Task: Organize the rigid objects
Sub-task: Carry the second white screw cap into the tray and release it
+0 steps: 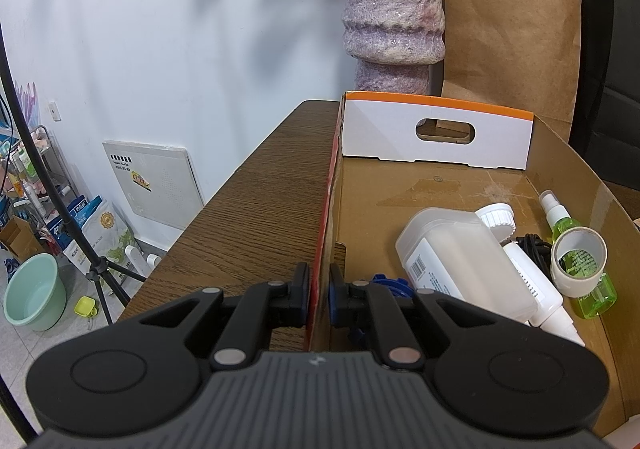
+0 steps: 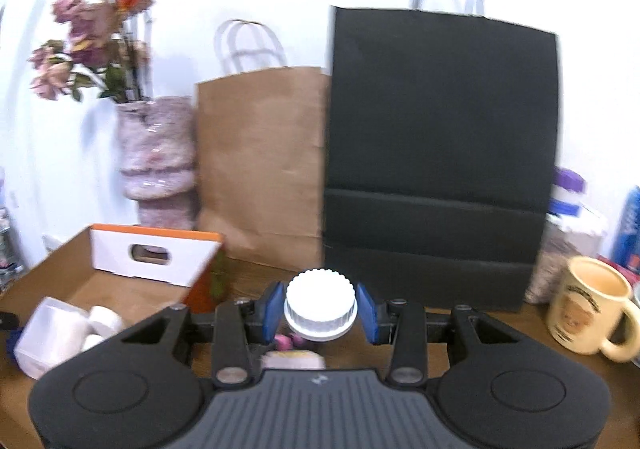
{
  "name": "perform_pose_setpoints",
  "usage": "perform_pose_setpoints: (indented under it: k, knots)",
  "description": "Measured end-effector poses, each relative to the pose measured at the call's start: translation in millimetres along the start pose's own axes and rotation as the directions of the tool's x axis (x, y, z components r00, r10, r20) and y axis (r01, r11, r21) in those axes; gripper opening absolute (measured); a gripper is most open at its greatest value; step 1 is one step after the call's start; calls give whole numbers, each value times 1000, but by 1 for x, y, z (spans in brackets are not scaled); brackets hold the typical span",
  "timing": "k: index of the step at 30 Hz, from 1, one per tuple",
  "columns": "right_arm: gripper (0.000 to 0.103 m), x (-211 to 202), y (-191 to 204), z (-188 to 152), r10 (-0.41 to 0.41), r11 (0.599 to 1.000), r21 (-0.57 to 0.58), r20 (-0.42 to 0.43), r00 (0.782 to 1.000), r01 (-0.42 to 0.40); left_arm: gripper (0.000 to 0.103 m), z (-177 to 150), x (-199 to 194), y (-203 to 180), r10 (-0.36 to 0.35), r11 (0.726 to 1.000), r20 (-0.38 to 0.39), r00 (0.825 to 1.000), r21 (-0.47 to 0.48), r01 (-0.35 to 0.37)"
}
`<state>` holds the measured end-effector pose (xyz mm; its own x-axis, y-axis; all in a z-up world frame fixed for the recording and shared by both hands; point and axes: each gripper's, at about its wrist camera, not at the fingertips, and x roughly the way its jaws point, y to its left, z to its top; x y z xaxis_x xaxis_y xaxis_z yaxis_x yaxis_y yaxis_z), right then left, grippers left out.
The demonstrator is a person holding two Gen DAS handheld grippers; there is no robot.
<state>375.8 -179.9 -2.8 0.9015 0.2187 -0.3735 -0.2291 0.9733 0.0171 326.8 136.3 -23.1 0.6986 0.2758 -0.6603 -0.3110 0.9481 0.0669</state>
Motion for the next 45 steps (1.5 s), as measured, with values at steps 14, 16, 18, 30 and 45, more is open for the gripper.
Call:
perform_pose_setpoints:
  k: [14,16,18,30,45]
  knots:
    - [39,24,90,33,220,972,-85,1,975,-220,10,0,0,0,1,1000,0,1000,1,-1]
    - [39,27,103,34,246,964,-104,-13,969,-246,10,0,0,-1,1,1000,0,1000,1,-1]
    - [39,31,116,34,268,955,-121,-27,963,-270,10,0,0,0,1,1000,0,1000,1,-1]
    - [39,44,137,30,297,936,-162,-107,949,-311,10,0,0,0,1,1000,1,1000,2,-1]
    - [101,41,139,29,303,930,-190,-93,949,-315,10,0,-1,-1,1,1000,1,1000,2,-1]
